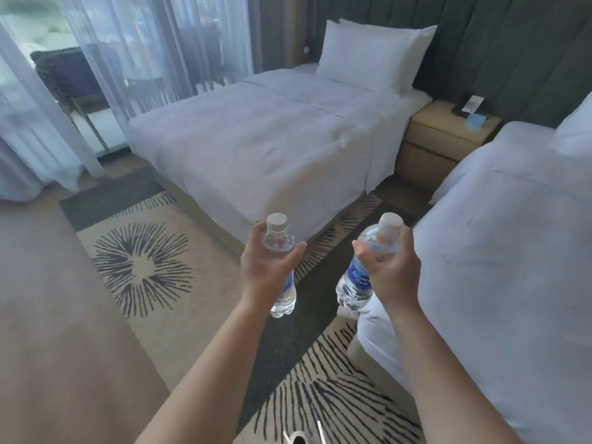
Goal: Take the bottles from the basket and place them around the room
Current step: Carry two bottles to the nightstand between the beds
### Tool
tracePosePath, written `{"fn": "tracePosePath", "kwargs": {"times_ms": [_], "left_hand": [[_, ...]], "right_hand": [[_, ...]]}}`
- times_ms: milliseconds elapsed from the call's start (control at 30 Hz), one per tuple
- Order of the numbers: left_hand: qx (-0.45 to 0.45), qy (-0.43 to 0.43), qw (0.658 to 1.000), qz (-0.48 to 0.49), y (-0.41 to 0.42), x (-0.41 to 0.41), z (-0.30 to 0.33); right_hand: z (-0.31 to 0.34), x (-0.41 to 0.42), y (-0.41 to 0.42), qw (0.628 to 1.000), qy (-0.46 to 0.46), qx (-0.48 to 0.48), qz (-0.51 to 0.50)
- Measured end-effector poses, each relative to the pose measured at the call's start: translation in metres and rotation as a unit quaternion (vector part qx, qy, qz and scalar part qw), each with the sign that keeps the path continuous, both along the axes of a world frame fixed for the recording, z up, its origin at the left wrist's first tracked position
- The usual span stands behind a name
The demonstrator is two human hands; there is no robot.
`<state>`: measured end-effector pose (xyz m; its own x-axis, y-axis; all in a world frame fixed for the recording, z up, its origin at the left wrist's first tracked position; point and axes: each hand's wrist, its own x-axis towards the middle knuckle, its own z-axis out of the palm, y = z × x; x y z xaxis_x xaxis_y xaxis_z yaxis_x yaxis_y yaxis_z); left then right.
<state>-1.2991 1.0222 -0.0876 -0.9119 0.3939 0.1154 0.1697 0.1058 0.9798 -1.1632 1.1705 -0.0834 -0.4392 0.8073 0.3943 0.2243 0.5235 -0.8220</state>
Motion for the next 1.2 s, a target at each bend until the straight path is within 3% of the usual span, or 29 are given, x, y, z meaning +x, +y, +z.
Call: {"fn": "tracePosePath", "kwargs": {"times_ms": [367,733,1200], "left_hand": [[0.003,-0.011,0.997,-0.076,0.15,-0.149,-0.005],[-0.023,0.051,0.98,-0.19,0.332,-0.329,0.015],[-0.038,0.029,0.957,-0.286,0.522,-0.393,-0.025]], "right_hand": [[-0.006,-0.115,0.138,0.991,-0.015,0.017,-0.128],[0.003,-0.256,0.271,0.959,0.004,0.001,-0.283],[-0.021,-0.304,0.412,0.924,-0.04,-0.01,-0.38]]}}
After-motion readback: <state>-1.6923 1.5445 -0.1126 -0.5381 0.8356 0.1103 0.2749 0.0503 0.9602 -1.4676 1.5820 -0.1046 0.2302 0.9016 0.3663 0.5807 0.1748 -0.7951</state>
